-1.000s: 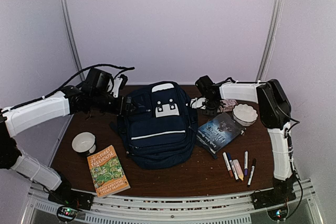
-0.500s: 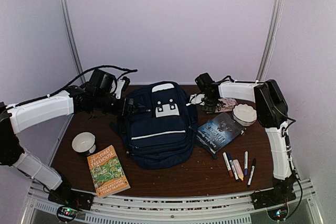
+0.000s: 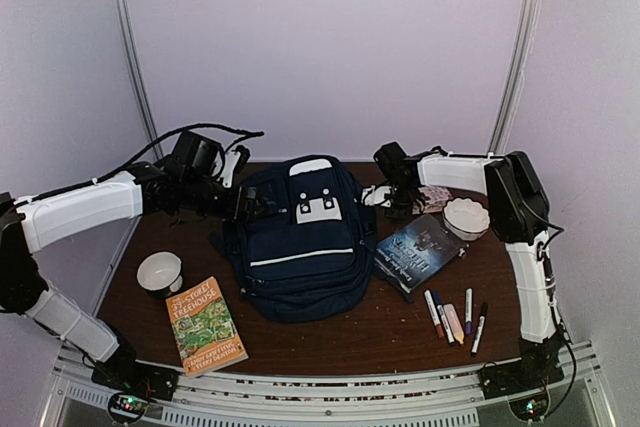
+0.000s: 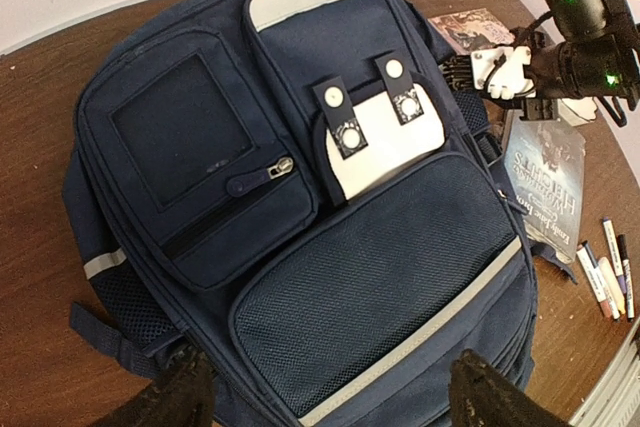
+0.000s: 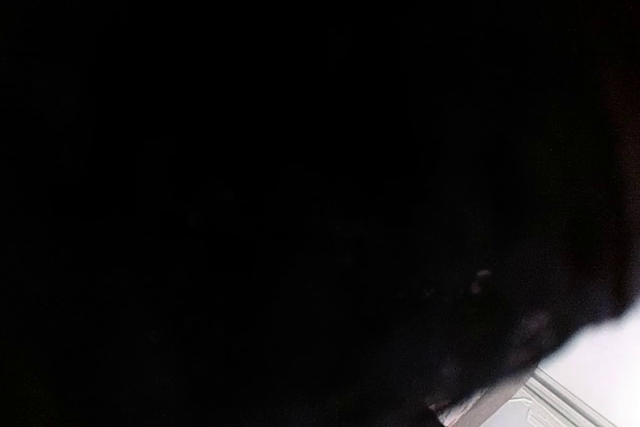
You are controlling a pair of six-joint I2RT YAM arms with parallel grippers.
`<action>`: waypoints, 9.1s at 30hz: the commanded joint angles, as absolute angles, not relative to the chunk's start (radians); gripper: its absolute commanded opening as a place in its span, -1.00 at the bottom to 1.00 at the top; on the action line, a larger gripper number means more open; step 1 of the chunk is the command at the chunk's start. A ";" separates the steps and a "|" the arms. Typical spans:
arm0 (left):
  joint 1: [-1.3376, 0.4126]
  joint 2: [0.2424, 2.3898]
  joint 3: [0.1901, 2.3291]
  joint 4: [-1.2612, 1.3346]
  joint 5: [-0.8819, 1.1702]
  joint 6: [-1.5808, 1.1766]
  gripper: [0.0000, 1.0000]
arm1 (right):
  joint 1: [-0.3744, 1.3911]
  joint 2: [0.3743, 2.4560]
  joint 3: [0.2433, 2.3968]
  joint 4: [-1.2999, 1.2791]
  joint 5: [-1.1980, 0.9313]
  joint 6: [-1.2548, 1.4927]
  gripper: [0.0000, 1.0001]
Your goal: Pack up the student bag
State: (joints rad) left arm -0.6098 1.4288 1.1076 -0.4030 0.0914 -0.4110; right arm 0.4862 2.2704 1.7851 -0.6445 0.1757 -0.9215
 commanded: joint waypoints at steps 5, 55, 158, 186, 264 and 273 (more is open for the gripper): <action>-0.615 1.437 1.137 -0.357 0.104 -0.414 0.66 | 0.467 2.271 1.823 -0.638 0.218 -0.917 -0.50; -0.614 1.455 1.125 -0.359 0.101 -0.407 0.66 | 0.410 2.386 2.026 -0.768 0.074 -0.858 -0.16; -0.622 1.486 1.146 -0.437 0.076 -0.448 0.66 | 0.225 2.549 2.223 -0.701 0.216 -1.249 -0.38; -0.667 1.527 1.182 -0.421 0.141 -0.408 0.57 | 0.247 2.444 2.253 -0.647 0.193 -0.823 -0.34; -0.677 1.498 1.124 -0.416 0.099 -0.437 0.59 | 0.445 2.333 2.025 -0.867 0.061 -0.804 -0.15; -0.677 1.510 1.127 -0.416 0.096 -0.430 0.59 | 0.450 2.356 2.038 -0.947 0.013 -0.884 -0.20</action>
State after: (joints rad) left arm -0.6697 1.5219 1.1324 -0.4450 0.1078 -0.4294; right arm 0.4438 2.3451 2.0220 -0.8978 0.0231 -0.8413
